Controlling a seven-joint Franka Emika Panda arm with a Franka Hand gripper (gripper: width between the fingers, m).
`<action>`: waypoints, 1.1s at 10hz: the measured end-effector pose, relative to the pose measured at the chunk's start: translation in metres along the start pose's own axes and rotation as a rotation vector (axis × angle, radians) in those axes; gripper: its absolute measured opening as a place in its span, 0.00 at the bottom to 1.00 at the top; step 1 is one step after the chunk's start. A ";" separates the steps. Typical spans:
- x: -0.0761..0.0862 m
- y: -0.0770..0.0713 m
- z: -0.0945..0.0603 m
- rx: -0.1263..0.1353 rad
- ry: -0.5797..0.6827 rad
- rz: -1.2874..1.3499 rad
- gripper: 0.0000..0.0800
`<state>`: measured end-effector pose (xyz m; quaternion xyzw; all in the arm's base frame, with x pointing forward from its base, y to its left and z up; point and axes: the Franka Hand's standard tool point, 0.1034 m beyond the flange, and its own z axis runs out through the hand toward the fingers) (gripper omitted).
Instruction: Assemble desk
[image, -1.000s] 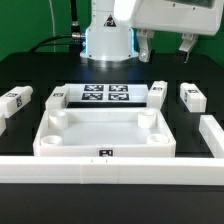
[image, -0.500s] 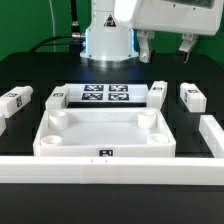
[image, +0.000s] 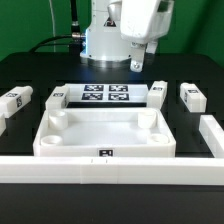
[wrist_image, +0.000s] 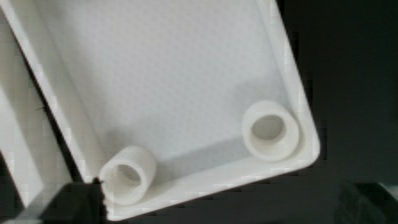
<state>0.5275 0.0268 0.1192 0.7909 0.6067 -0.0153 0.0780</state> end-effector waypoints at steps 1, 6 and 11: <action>-0.001 0.000 0.000 0.001 -0.001 -0.092 0.81; -0.011 -0.009 0.025 0.029 0.011 -0.361 0.81; -0.027 -0.017 0.064 0.066 0.031 -0.399 0.81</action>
Offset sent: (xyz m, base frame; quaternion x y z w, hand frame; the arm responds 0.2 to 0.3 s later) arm -0.0149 -0.0052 -0.0210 0.0088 0.0346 -0.2103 0.9770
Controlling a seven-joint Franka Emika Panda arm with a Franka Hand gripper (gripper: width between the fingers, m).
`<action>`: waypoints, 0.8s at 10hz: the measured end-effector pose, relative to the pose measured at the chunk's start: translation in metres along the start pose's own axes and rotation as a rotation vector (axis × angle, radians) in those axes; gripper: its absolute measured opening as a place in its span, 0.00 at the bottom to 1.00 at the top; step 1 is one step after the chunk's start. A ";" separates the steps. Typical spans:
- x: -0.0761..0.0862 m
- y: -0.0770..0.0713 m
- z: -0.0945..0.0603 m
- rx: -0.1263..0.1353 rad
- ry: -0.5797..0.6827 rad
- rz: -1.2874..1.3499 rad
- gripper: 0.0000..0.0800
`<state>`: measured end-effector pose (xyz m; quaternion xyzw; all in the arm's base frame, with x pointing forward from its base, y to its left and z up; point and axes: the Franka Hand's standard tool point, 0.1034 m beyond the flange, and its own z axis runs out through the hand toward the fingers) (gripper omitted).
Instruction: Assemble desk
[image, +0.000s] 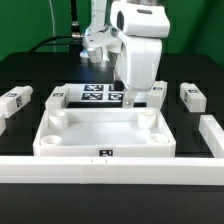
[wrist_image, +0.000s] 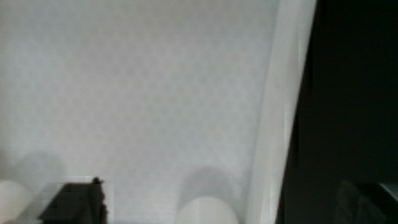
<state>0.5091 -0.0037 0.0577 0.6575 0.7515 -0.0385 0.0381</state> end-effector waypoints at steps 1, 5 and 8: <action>-0.001 -0.001 0.001 0.006 -0.001 -0.006 0.81; 0.009 -0.018 0.034 0.025 0.032 -0.007 0.81; 0.012 -0.021 0.045 0.031 0.042 -0.008 0.81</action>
Offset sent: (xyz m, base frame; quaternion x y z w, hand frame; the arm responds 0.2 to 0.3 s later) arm -0.0185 0.0072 -0.0346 -0.0216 0.0378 -0.0008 0.9991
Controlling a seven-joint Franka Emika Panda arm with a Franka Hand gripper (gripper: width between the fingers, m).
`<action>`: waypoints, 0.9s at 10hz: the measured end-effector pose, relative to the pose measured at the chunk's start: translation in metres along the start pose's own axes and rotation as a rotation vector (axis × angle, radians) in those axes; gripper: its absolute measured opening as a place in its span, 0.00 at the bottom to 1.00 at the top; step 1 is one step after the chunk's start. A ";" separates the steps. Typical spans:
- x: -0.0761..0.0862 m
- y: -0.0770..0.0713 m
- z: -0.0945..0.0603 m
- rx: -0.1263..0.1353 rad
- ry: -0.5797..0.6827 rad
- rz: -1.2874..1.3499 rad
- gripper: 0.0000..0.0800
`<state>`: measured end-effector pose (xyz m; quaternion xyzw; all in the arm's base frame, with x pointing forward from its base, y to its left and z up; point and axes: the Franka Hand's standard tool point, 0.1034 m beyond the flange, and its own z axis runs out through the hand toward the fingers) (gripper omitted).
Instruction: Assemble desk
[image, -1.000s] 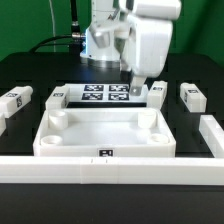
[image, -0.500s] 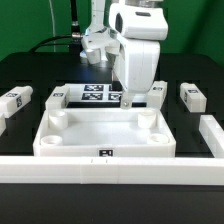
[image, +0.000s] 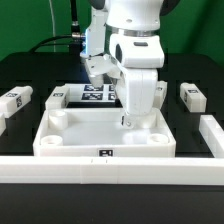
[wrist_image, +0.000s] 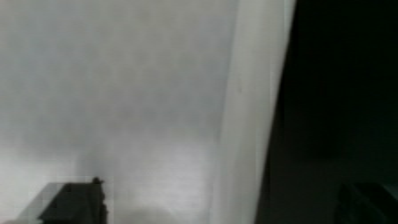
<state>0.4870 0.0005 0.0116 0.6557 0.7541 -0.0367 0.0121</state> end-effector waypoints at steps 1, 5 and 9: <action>0.000 0.000 0.000 0.000 0.000 0.000 0.70; 0.000 0.000 0.000 0.001 0.000 0.001 0.26; 0.000 0.000 0.000 -0.001 0.000 0.000 0.07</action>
Offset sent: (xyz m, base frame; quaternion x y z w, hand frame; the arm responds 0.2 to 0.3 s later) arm 0.0000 0.0000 0.0000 0.0000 0.0000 0.0000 1.0000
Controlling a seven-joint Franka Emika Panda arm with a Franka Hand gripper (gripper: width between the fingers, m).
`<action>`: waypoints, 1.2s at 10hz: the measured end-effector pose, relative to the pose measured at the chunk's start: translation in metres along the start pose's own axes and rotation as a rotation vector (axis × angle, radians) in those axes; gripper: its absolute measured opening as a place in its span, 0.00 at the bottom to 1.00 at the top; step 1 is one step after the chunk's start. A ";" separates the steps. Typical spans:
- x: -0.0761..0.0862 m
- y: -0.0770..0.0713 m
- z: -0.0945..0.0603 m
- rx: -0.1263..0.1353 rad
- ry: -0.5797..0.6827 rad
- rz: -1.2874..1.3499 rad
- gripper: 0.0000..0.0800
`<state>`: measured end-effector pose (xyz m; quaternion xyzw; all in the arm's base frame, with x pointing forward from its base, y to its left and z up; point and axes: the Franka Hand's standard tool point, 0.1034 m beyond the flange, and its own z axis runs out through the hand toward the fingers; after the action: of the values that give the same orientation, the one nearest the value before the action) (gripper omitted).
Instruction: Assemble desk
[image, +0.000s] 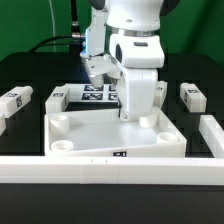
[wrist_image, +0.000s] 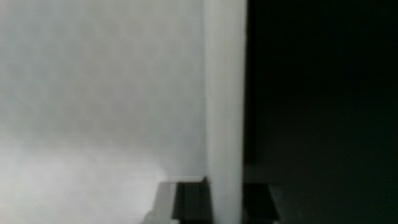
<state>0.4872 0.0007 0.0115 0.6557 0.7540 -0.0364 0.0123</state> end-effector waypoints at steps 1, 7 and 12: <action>0.000 0.000 0.000 0.000 0.000 0.000 0.07; 0.054 0.028 -0.005 -0.035 0.006 0.254 0.07; 0.066 0.036 -0.006 -0.025 -0.006 0.253 0.07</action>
Offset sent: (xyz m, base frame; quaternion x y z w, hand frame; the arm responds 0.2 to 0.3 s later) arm 0.0118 0.0243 0.0031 -0.0161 -0.0313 0.1071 0.9936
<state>0.5139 0.0713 0.0116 0.7452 0.6657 -0.0271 0.0271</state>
